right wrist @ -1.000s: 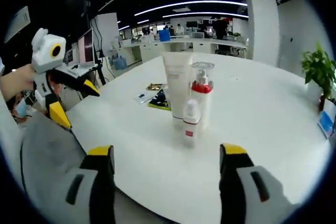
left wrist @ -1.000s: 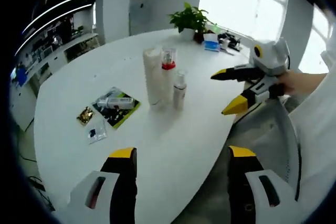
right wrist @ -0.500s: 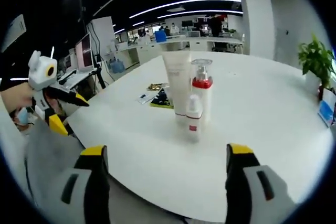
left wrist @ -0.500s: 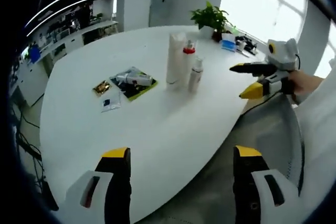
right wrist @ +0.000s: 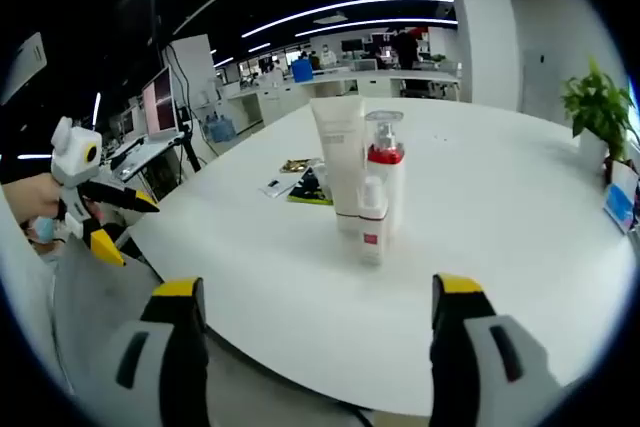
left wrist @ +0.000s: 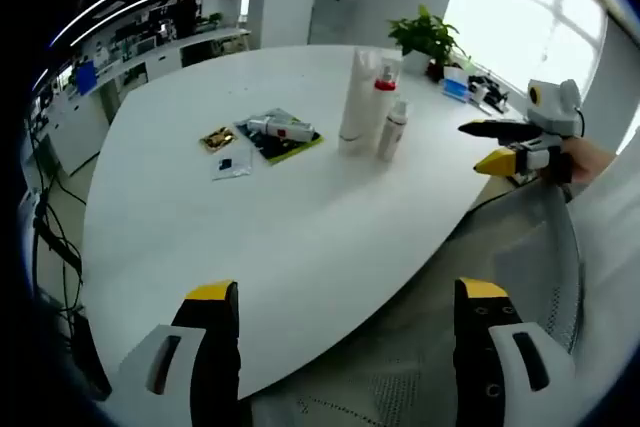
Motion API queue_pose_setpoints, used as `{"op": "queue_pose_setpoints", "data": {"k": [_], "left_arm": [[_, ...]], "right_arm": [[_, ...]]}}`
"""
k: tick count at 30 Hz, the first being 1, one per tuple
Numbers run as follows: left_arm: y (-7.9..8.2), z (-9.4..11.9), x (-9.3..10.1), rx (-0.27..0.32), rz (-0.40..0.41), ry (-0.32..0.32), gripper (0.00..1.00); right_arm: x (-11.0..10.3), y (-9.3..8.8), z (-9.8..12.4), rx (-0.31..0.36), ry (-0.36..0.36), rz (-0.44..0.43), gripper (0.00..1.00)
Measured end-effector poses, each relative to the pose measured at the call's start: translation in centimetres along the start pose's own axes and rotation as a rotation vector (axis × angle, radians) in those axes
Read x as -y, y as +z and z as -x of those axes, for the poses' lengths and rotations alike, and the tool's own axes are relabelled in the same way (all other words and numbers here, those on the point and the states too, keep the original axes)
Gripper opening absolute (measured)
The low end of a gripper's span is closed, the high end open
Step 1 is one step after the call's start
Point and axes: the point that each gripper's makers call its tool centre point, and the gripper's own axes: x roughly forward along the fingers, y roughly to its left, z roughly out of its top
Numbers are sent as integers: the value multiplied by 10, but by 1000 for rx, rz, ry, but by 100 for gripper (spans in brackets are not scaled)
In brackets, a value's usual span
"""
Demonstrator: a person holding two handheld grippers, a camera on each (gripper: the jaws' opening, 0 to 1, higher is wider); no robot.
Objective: Arrange the skincare products in the storage area until every visible bottle or jar stands upright without overlapping.
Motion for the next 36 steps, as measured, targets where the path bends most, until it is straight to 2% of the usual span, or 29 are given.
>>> {"op": "queue_pose_setpoints", "data": {"k": [12, 24, 36], "left_arm": [[-8, 3, -2, 34, 42, 11, 91], [-4, 3, -7, 95, 27, 42, 90], [-4, 3, -8, 100, 4, 48, 90]], "right_arm": [[3, -1, 0, -1, -23, 2, 94], [2, -5, -1, -29, -31, 28, 92], [-1, -5, -5, -69, -24, 42, 91]]}}
